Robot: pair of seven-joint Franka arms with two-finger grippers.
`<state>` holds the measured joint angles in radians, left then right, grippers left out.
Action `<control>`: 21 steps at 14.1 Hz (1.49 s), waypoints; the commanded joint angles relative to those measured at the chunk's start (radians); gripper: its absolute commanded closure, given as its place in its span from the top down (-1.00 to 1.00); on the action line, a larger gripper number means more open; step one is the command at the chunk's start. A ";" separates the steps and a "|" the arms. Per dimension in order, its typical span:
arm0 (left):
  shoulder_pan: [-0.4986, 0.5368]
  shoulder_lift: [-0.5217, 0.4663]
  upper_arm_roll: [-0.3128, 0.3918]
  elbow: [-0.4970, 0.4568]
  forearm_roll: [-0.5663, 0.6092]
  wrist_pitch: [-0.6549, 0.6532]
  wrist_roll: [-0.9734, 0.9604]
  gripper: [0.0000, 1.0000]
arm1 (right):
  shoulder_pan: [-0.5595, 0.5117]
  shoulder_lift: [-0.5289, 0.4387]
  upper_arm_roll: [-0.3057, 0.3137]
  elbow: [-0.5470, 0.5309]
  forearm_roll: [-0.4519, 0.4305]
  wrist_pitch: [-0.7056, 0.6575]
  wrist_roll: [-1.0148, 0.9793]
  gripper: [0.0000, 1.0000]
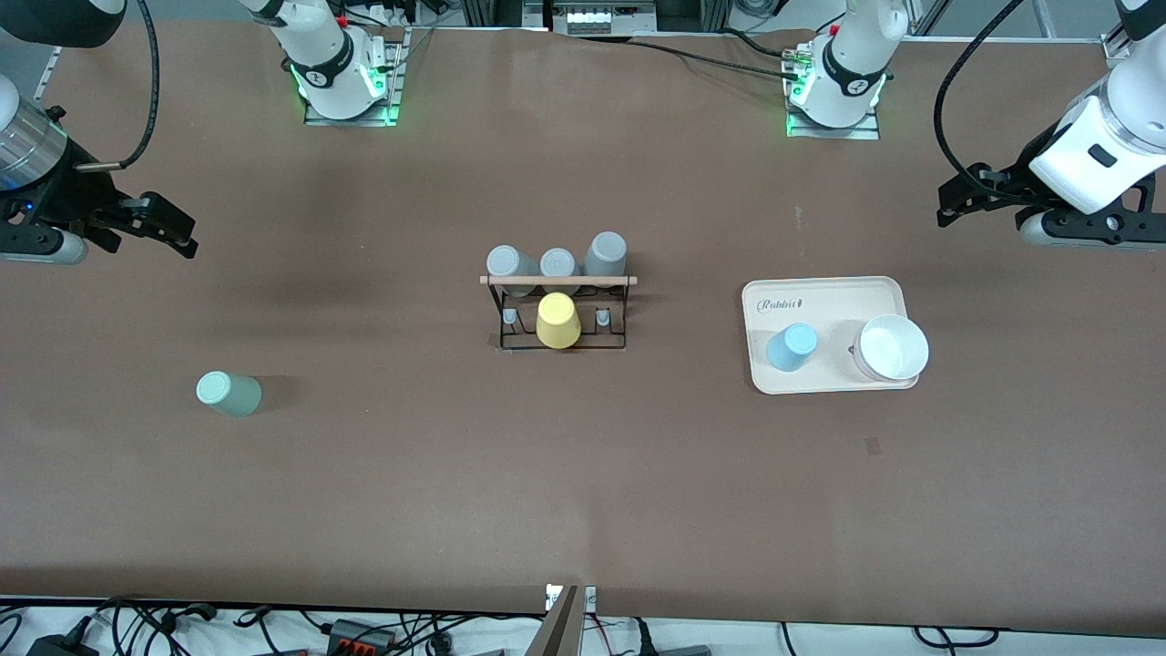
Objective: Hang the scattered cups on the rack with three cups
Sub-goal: 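Reach the right gripper to the teal cup while the left gripper reaches the blue cup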
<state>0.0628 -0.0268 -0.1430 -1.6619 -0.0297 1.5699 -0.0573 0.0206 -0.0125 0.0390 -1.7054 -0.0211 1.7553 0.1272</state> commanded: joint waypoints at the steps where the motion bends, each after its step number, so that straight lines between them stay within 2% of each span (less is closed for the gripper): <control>1: 0.000 0.004 0.003 0.010 -0.021 -0.016 -0.004 1.00 | 0.004 0.011 -0.001 0.023 -0.002 -0.010 -0.006 1.00; 5: 0.000 0.011 0.010 0.010 -0.029 -0.007 -0.004 1.00 | 0.002 0.011 -0.001 0.029 0.001 -0.010 -0.017 1.00; 8: -0.011 0.073 0.002 0.034 -0.027 0.004 -0.003 1.00 | 0.002 0.013 -0.001 0.030 0.001 -0.010 -0.017 1.00; 10: -0.021 0.161 -0.003 0.036 -0.027 0.034 -0.004 1.00 | 0.002 0.013 -0.001 0.030 0.001 -0.010 -0.017 1.00; 12: -0.061 0.240 -0.003 0.036 -0.024 0.146 -0.004 1.00 | 0.002 0.013 -0.001 0.030 0.001 -0.010 -0.017 1.00; 15: -0.081 0.370 -0.003 0.034 -0.021 0.241 -0.004 1.00 | 0.005 0.016 -0.001 0.029 0.000 -0.010 -0.017 1.00; 18: -0.084 0.482 -0.003 0.030 -0.012 0.364 -0.004 1.00 | 0.032 0.074 -0.001 0.023 -0.034 -0.005 -0.006 1.00; 21: -0.132 0.547 0.002 0.018 0.005 0.438 -0.001 1.00 | 0.021 0.195 -0.004 0.027 -0.094 -0.010 -0.012 1.00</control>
<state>-0.0350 0.4922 -0.1472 -1.6634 -0.0353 1.9800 -0.0570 0.0454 0.0952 0.0396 -1.7027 -0.0853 1.7525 0.1228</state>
